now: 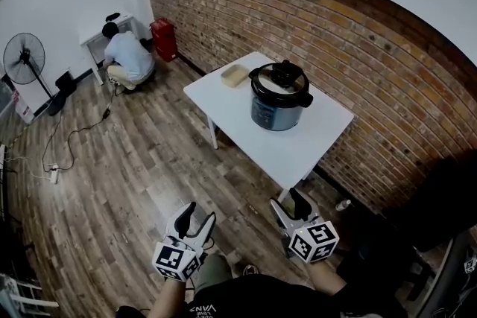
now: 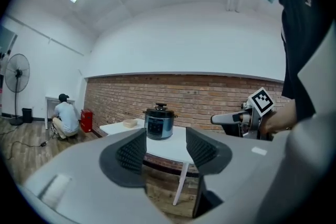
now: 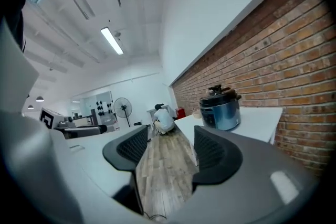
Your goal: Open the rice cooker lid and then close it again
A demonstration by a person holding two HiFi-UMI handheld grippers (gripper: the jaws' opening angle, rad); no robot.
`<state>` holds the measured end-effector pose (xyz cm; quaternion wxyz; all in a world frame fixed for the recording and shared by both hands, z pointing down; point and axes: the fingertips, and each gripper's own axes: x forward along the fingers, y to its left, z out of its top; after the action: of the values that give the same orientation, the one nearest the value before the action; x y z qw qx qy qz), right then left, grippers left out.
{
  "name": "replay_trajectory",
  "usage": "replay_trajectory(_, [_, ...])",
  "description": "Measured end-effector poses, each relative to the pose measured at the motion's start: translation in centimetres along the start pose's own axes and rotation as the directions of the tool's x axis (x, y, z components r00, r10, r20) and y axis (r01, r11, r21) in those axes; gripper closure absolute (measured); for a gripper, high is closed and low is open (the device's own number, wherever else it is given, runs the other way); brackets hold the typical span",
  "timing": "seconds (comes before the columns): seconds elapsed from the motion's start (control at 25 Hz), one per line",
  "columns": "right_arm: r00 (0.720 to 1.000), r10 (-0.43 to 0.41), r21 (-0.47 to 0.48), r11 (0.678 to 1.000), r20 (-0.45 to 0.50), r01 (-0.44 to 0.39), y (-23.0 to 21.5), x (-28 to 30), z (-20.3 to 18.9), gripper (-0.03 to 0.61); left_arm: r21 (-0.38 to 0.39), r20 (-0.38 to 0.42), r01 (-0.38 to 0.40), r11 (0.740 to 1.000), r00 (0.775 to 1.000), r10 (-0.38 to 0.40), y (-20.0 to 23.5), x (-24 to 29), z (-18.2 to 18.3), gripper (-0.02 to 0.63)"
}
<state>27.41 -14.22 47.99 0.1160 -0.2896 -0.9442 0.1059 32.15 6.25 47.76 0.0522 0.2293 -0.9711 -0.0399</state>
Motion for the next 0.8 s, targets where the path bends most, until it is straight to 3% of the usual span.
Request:
replay_trajectory(0.08, [1.000, -0.021, 0.003, 1.000, 0.003, 0.021, -0.8, 0.5, 0.0, 0.291, 0.012, 0.002, 0.022, 1.000, 1.000, -0.022, 0.3, 0.9, 0.0, 0.371])
replay_trajectory(0.32, [0.991, -0.133, 0.025, 0.991, 0.035, 0.132, -2.5, 3.6, 0.8, 0.174, -0.051, 0.011, 0.082, 0.995, 0.997, -0.081, 3.8, 5.1, 0.2, 0.262])
replay_trajectory(0.4, [0.983, -0.180, 0.038, 0.983, 0.044, 0.178, -3.2, 4.9, 1.3, 0.106, -0.063, 0.014, 0.109, 0.992, 0.994, -0.109, 5.3, 6.7, 0.7, 0.232])
replay_trajectory(0.48, [0.973, -0.223, 0.043, 0.974, 0.054, 0.221, -3.6, 6.2, 1.8, 0.063, -0.056, 0.011, 0.139, 0.989, 0.990, -0.139, 7.1, 8.2, 1.2, 0.219])
replay_trajectory(0.8, [0.913, -0.394, 0.100, 0.918, 0.103, 0.384, -3.7, 11.4, 2.5, 0.014, -0.041, -0.042, 0.244, 0.969, 0.968, -0.246, 15.4, 12.4, 2.4, 0.209])
